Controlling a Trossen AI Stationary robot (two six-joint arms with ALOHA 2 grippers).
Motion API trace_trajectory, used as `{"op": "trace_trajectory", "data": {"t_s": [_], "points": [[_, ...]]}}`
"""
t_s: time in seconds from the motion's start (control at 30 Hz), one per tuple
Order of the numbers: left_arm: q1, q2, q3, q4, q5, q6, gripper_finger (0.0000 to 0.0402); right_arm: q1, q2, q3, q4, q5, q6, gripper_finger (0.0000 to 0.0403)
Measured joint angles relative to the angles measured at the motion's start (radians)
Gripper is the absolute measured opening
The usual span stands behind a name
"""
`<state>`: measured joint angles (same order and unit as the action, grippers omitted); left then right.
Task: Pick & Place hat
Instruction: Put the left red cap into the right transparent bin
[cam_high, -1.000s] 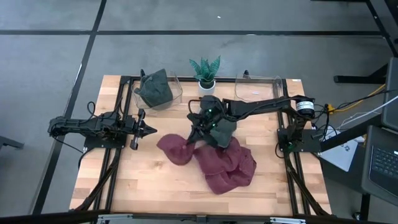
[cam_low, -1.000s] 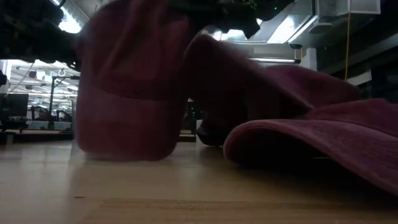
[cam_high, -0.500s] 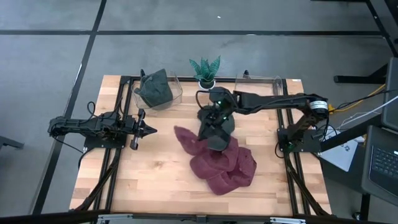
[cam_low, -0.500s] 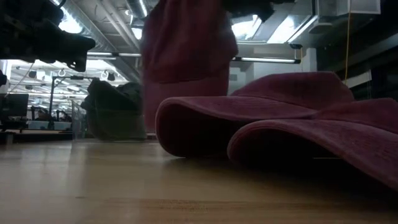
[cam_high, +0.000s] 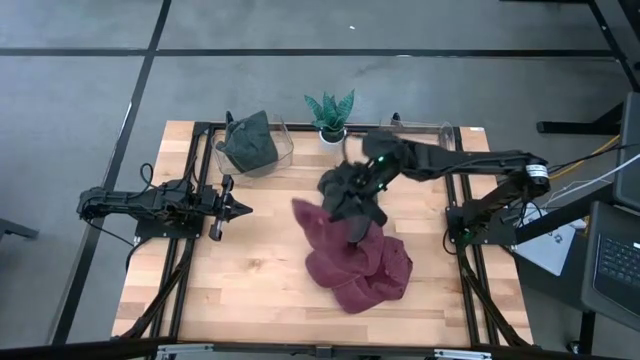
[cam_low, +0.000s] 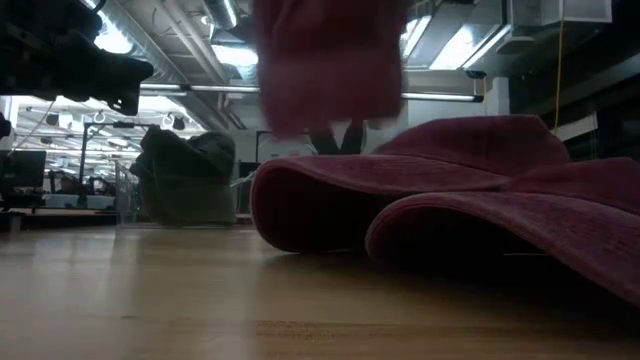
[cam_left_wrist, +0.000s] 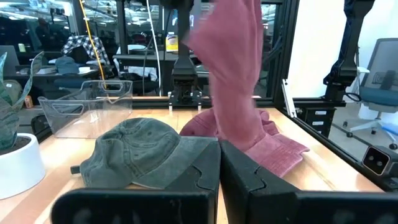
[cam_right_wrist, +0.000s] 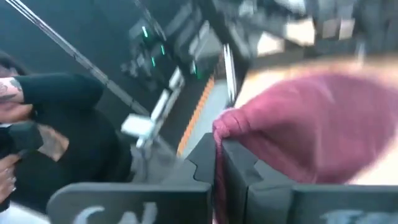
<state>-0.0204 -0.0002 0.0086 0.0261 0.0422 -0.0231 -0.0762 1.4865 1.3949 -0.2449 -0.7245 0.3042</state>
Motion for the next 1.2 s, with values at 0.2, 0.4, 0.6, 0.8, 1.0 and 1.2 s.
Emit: {"op": "trace_trajectory", "data": {"t_s": [0.2, 0.4, 0.6, 0.8, 1.0, 1.2], "points": [[0.0, 0.0, 0.0, 0.0, 0.0, 0.0, 0.0006, 0.0, 0.0, 0.077, 0.028, 0.0, 0.063, 0.0014], [0.0, 0.0, 0.0, 0.0, 0.0, 0.0, 0.0006, 0.001, 0.002, 0.015, 0.024, 0.027, 0.169, 0.0015], [0.0, 0.0, 0.0, 0.0, 0.0, 0.0, 0.0006, -0.016, -0.007, -0.106, 0.039, 0.025, 0.157, 0.0012], [0.0, 0.0, 0.0, 0.0, 0.0, 0.0, 0.0006, -0.089, -0.041, -0.25, 0.13, 0.037, 0.151, 0.0014], [0.0, 0.0, 0.0, -0.001, 0.001, 0.0, 0.0006, -0.189, -0.081, -0.423, 0.183, 0.057, 0.14, 0.0012], [0.0, 0.0, 0.0, 0.0, 0.001, 0.0, 0.0006, -0.276, -0.116, -0.581, 0.241, 0.113, 0.111, 0.0014]]}}
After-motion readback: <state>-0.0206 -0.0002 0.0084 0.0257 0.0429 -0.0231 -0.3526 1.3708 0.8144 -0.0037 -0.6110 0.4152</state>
